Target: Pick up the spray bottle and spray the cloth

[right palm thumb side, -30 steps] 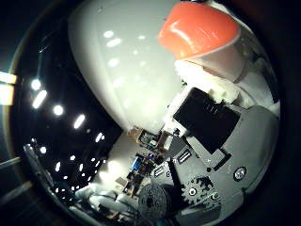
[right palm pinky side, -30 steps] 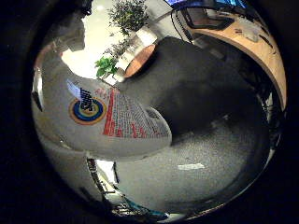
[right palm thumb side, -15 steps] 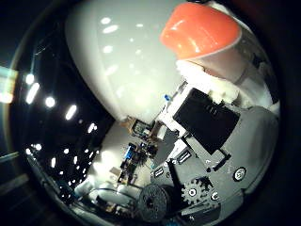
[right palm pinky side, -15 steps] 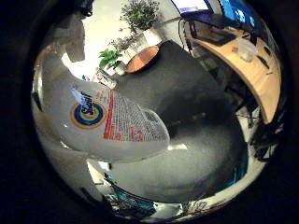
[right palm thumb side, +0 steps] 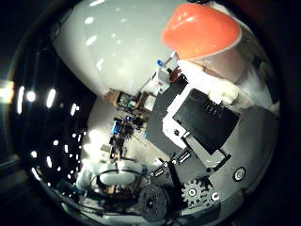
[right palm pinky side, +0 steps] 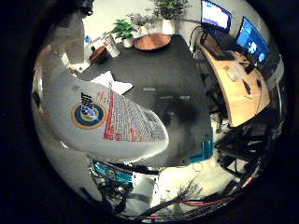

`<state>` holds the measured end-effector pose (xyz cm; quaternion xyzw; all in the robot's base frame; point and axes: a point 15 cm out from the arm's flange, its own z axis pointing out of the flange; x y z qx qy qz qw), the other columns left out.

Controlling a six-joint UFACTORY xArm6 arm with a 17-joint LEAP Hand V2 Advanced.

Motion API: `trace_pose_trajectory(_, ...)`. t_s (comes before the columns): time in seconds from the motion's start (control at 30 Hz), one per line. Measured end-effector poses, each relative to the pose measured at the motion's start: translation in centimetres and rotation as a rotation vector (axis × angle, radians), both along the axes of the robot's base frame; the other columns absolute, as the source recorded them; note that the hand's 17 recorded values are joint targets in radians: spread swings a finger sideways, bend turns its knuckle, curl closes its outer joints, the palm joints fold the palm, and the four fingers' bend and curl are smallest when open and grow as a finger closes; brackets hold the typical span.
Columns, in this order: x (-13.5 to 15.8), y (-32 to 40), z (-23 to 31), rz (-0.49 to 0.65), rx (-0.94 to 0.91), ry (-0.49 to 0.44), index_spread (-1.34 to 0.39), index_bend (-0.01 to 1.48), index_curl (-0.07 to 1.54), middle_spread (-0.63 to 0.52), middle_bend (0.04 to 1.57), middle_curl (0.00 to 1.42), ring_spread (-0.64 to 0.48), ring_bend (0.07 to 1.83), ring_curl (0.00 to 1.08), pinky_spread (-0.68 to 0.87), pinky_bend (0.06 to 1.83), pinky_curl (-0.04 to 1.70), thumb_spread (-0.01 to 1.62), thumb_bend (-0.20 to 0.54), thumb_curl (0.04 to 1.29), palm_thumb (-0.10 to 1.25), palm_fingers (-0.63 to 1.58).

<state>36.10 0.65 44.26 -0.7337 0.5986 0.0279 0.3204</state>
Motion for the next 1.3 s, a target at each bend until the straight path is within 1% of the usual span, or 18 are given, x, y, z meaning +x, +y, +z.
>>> trace_pose_trajectory(0.13,-0.8,3.2,3.0,0.059,-0.054,0.014,-0.26,1.16,0.63,-0.18,1.31,0.69,-0.21,1.43,0.56,-0.28,1.30,0.64,0.97,-0.009,1.02,1.02,1.23)
trace_pose_trajectory(0.23,-1.0,5.3,5.1,0.081,-0.076,0.013,-0.26,1.16,0.63,-0.18,1.32,0.69,-0.21,1.43,0.56,-0.28,1.30,0.64,0.96,-0.009,1.03,1.01,1.24)
trace_pose_trajectory(0.37,-0.6,8.4,7.6,0.126,-0.088,0.030,-0.26,1.16,0.63,-0.18,1.32,0.69,-0.21,1.43,0.56,-0.28,1.29,0.64,0.95,-0.009,1.04,1.01,1.23)
trace_pose_trajectory(0.47,0.6,10.4,7.8,0.161,-0.105,0.085,-0.26,1.16,0.63,-0.18,1.32,0.69,-0.21,1.43,0.56,-0.29,1.29,0.65,0.95,-0.009,1.05,1.01,1.23)
trace_pose_trajectory(0.6,2.7,13.2,5.5,0.191,-0.127,0.188,-0.26,1.16,0.63,-0.18,1.32,0.69,-0.21,1.43,0.55,-0.29,1.29,0.65,0.95,-0.009,1.05,1.01,1.23)
trace_pose_trajectory(0.77,4.7,15.7,1.1,0.204,-0.138,0.304,-0.26,1.16,0.63,-0.18,1.32,0.69,-0.21,1.43,0.55,-0.29,1.29,0.65,0.95,-0.009,1.06,1.00,1.24)
trace_pose_trajectory(0.97,7.8,17.2,-5.2,0.177,-0.228,0.385,-0.26,1.16,0.63,-0.18,1.32,0.69,-0.21,1.43,0.55,-0.29,1.29,0.65,0.95,-0.009,1.07,1.00,1.23)
trace_pose_trajectory(1.13,8.9,18.0,-8.0,0.172,-0.247,0.424,-0.26,1.16,0.63,-0.18,1.32,0.69,-0.21,1.43,0.55,-0.29,1.29,0.66,0.95,-0.008,1.07,1.01,1.23)
trace_pose_trajectory(1.23,8.8,17.9,-7.4,0.168,-0.245,0.413,-0.26,1.16,0.63,-0.18,1.32,0.69,-0.21,1.43,0.55,-0.29,1.29,0.66,0.94,-0.009,1.07,1.01,1.23)
trace_pose_trajectory(1.3,8.9,17.9,-6.0,0.167,-0.242,0.385,-0.26,1.16,0.63,-0.18,1.32,0.69,-0.21,1.43,0.55,-0.29,1.29,0.66,0.94,-0.009,1.07,1.01,1.23)
